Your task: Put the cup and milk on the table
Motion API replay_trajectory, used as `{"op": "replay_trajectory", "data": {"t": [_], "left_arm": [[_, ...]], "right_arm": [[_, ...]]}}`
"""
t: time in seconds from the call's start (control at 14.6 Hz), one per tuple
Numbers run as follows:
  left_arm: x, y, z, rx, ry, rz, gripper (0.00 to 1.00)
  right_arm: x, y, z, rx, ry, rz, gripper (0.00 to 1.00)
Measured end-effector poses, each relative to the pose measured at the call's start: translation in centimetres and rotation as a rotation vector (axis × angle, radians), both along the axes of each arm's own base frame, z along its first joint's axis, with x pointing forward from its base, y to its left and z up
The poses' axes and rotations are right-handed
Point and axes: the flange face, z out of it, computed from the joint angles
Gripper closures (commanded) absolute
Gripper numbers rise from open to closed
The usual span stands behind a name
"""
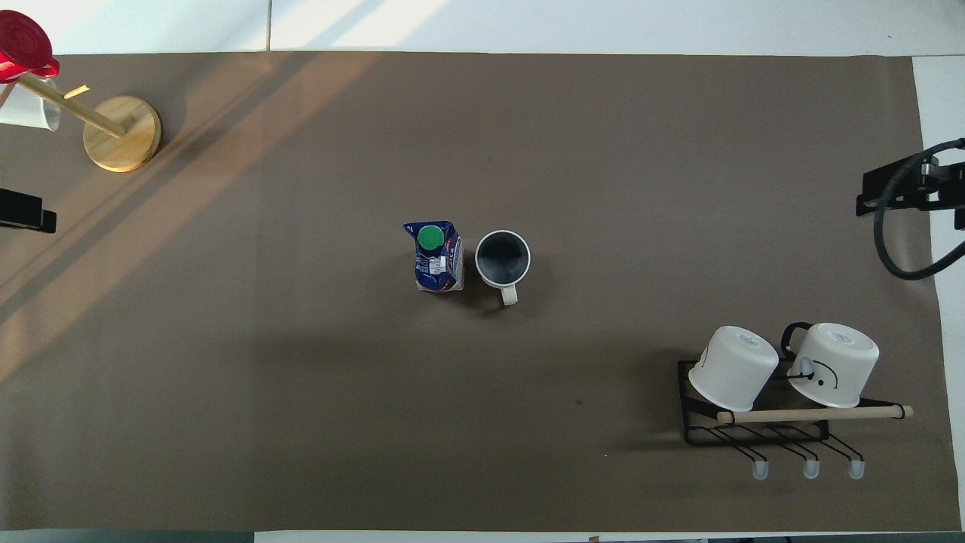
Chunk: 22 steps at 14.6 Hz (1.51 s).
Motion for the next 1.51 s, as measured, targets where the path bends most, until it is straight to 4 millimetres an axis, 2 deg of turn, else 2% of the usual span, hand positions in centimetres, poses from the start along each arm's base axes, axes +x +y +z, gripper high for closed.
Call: {"op": "replay_trajectory", "data": {"t": [0.69, 1.51], "left_arm": [[-0.8, 0.7, 0.1, -0.006, 0.038, 0.014, 0.00], [-1.2, 0.2, 0.0, -0.053, 0.065, 0.009, 0.00]], "right_arm": [[0.0, 0.0, 0.0, 0.000, 0.000, 0.000, 0.00], [0.0, 0.0, 0.0, 0.000, 0.000, 0.000, 0.00]]}}
